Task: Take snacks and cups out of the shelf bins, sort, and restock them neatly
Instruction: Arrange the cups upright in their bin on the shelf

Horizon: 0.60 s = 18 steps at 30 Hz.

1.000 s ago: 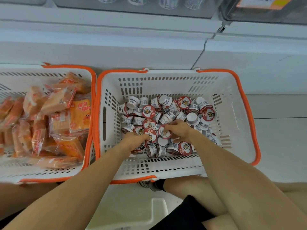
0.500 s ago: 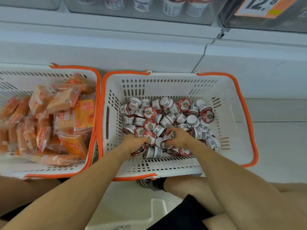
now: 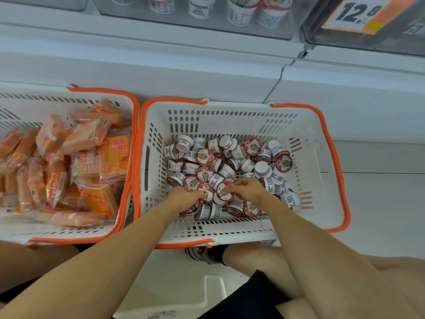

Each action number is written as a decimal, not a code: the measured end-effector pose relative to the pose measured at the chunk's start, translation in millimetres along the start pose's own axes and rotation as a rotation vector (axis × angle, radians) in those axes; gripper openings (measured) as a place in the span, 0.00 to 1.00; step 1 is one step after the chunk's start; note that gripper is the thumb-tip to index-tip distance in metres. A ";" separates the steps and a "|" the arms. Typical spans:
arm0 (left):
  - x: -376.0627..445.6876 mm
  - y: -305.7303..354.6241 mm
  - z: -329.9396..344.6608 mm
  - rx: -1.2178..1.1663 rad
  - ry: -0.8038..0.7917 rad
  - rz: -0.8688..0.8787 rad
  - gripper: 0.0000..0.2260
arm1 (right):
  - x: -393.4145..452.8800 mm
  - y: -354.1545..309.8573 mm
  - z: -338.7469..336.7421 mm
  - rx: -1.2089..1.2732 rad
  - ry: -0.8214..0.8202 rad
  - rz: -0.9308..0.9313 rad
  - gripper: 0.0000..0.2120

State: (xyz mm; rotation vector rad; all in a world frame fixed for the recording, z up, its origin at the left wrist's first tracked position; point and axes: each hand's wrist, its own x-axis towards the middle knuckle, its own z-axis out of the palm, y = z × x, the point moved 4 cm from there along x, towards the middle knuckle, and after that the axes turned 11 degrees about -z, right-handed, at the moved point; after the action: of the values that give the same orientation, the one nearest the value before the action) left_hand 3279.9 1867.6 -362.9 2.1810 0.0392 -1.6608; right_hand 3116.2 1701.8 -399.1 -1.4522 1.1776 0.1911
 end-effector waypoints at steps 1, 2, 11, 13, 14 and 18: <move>0.6 -0.1 0.2 0.000 0.000 0.000 0.20 | 0.9 -1.2 0.9 0.008 0.031 -0.012 0.19; 1.2 0.1 0.1 0.000 0.002 0.004 0.20 | 1.0 -2.0 1.3 0.017 0.068 -0.021 0.19; -0.7 1.0 -0.6 -0.027 0.005 0.015 0.15 | -0.9 -19.5 2.9 0.162 0.171 -0.098 0.20; -2.5 0.7 -1.6 -0.028 0.013 0.022 0.13 | -0.2 -16.4 11.1 0.070 0.062 -0.045 0.18; -3.7 1.2 -2.0 -0.031 0.014 0.024 0.12 | -0.9 -15.8 15.5 0.056 0.025 -0.013 0.19; -9.6 -1.2 -7.9 -0.026 0.021 0.043 0.16 | 1.5 -25.5 25.4 -0.004 0.014 0.004 0.24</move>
State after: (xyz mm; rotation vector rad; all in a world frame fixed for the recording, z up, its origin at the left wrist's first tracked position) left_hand 3284.0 1873.4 -352.7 2.1653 0.0200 -1.6050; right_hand 3148.0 1716.5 -390.9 -1.4568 1.1923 0.1865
